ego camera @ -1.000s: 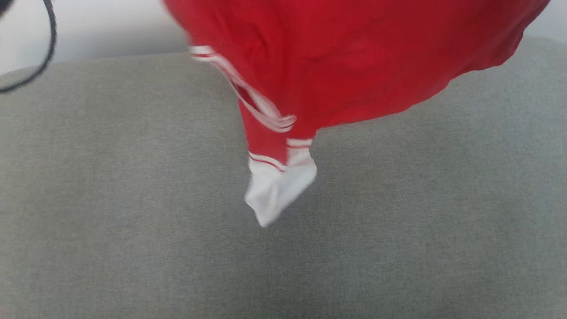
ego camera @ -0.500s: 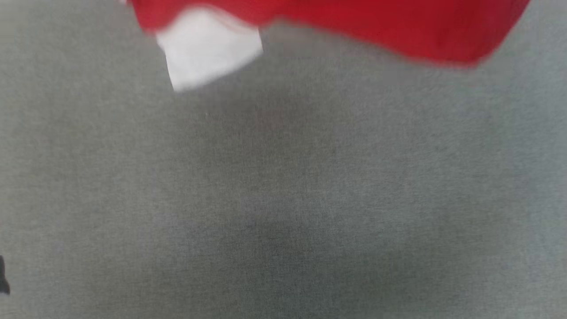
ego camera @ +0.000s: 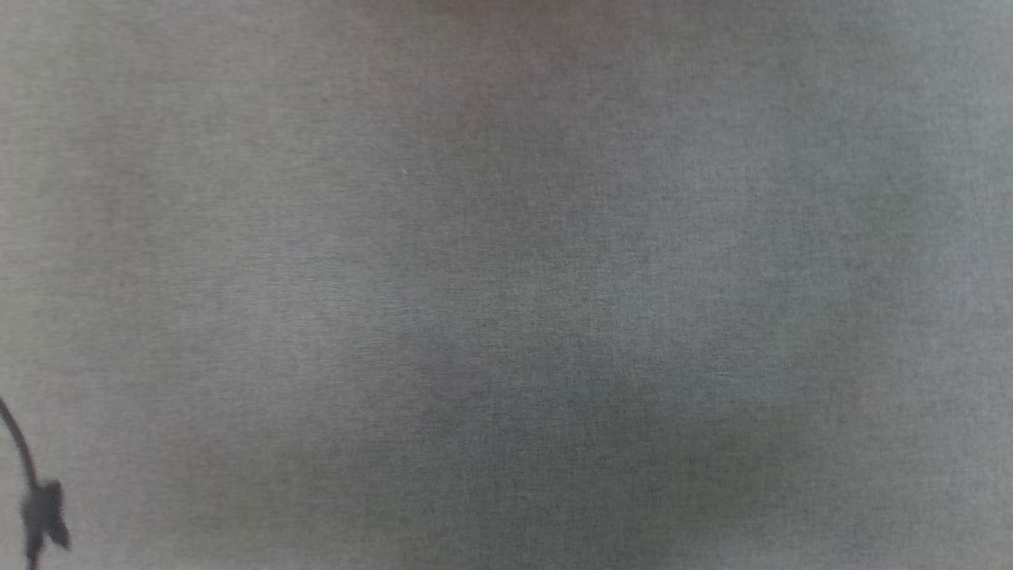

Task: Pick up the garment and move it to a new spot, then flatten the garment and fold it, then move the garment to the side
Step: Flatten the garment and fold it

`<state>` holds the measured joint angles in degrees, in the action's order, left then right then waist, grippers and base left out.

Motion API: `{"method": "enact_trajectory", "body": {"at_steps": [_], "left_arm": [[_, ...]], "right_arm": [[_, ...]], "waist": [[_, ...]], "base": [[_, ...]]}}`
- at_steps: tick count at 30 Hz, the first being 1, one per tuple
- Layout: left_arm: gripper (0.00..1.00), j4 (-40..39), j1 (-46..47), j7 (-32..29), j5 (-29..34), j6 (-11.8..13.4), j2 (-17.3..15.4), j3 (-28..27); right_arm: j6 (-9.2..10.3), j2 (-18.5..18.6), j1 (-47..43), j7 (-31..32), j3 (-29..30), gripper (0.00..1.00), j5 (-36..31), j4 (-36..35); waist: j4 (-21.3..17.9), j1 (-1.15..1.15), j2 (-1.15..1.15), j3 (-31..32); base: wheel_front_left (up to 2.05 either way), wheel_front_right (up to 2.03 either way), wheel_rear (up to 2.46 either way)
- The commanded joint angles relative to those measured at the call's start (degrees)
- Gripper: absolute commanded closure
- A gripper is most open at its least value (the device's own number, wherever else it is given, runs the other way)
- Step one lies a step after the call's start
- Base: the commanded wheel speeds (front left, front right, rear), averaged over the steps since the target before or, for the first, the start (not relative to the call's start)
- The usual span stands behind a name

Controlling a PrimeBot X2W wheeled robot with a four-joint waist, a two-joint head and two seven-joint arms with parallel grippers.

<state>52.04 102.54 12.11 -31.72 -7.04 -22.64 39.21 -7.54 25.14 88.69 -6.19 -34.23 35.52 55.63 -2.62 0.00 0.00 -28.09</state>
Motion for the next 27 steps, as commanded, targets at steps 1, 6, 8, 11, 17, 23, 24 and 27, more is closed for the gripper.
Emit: {"method": "enact_trajectory", "body": {"at_steps": [1, 6, 8, 11, 17, 23, 24, 27], "left_arm": [[1.00, 0.26, -3.88, -4.10, -2.90, -0.26, -0.20, 1.53], [1.00, -5.89, -14.66, -15.47, -11.34, -0.36, -3.88, 7.54], [1.00, -8.88, -19.29, -19.38, -14.43, -0.37, -5.65, 8.72], [1.00, -12.05, -23.47, -23.23, -17.22, -0.37, -7.45, 9.55], [1.00, -26.01, -37.21, -32.09, -23.17, 3.29, -13.98, 10.70], [1.00, -45.25, -51.69, -37.66, -27.26, 12.55, -22.28, 12.03], [1.00, -48.36, -53.85, -38.10, -27.70, 14.17, -23.59, 12.25], [1.00, -56.78, -60.10, -38.43, -28.80, 18.95, -27.41, 12.72]], "right_arm": [[0.10, 0.39, -2.89, 1.98, -1.51, 1.00, 2.36, -0.93], [0.10, 3.12, -11.60, 9.23, -6.73, 1.00, 9.48, -6.01], [0.10, 5.02, -14.91, 11.38, -8.57, 1.00, 12.28, -8.97], [0.10, 7.06, -18.56, 13.89, -10.45, 1.00, 15.15, -11.92], [0.10, 13.32, -28.27, 18.09, -14.66, 1.00, 21.76, -21.48], [0.11, 18.33, -37.22, 21.07, -16.30, 1.00, 26.70, -28.59], [0.10, 19.06, -38.65, 21.64, -16.36, 1.00, 27.37, -29.47], [0.10, 21.27, -42.79, 23.15, -17.27, 1.00, 29.12, -32.94]], "waist": [[0.95, 0.00, 0.00, 1.32], [2.37, 0.00, 0.00, 3.54], [2.80, 0.00, 0.00, 4.44], [3.23, 0.00, 0.00, 5.29], [3.80, 0.00, 0.00, 7.33], [3.38, 0.00, 0.00, 8.62], [3.28, 0.00, 0.00, 8.73], [2.85, 0.00, 0.00, 9.03]], "base": [[0.00, 0.00, 0.00], [0.00, 0.00, 0.00], [0.00, 0.00, 0.00], [0.00, 0.00, 0.00], [0.00, 0.00, 0.00], [0.00, 0.00, 0.00], [0.00, 0.00, 0.00], [0.00, 0.00, 0.00]]}}
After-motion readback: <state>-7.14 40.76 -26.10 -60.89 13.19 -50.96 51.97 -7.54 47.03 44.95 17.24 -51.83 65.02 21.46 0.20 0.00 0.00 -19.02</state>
